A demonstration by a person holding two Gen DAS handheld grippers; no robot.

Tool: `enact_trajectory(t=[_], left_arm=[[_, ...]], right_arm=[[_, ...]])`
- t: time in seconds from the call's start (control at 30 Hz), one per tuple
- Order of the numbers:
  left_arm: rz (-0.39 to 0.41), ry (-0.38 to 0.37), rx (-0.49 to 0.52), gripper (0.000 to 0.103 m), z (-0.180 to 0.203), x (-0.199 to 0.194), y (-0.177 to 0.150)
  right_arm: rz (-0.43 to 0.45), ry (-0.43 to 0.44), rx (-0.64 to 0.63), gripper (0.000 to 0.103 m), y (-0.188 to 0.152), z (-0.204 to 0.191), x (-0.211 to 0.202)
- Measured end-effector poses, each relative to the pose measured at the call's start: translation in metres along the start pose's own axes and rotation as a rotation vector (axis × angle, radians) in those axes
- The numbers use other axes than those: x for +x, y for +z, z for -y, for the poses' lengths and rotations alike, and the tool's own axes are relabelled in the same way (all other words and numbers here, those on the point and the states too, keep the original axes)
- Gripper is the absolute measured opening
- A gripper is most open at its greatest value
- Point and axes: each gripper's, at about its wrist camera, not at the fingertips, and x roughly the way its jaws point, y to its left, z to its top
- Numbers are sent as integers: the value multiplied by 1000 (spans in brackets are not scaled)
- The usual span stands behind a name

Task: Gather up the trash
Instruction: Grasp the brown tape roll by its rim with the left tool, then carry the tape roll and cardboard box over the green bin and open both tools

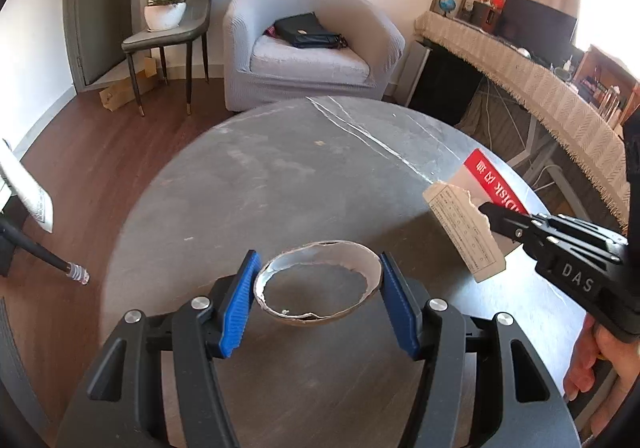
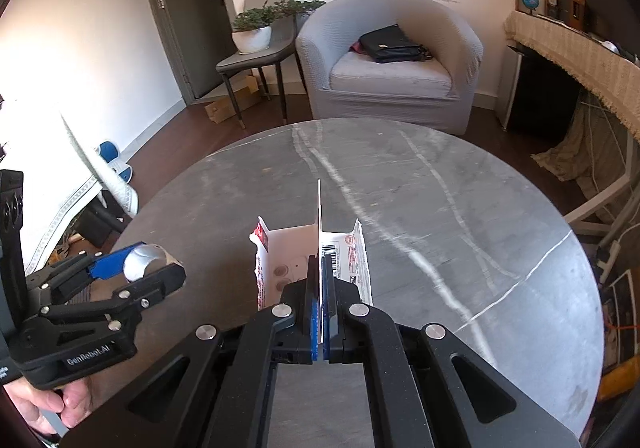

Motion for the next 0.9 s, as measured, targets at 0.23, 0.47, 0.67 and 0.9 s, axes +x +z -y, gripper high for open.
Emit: enact_trajectory(t=[0.23,0.47,0.67,0.9], left_arm=[[16,33,-25,62,-34,-33,-15],[40,41,-31,62,-66,-65,-35],[30,83,-30,62,-99,-85,-58],[-16,124,-78,62,-149,-94,-86]], right_arm=[[1,36,-41,1,-10,-42,-7],[1,91,-68,1,-19,-80,-12],[13,138,-95,1,-21,-120,-14],[26,188,-143,1,-20,-173,-13]])
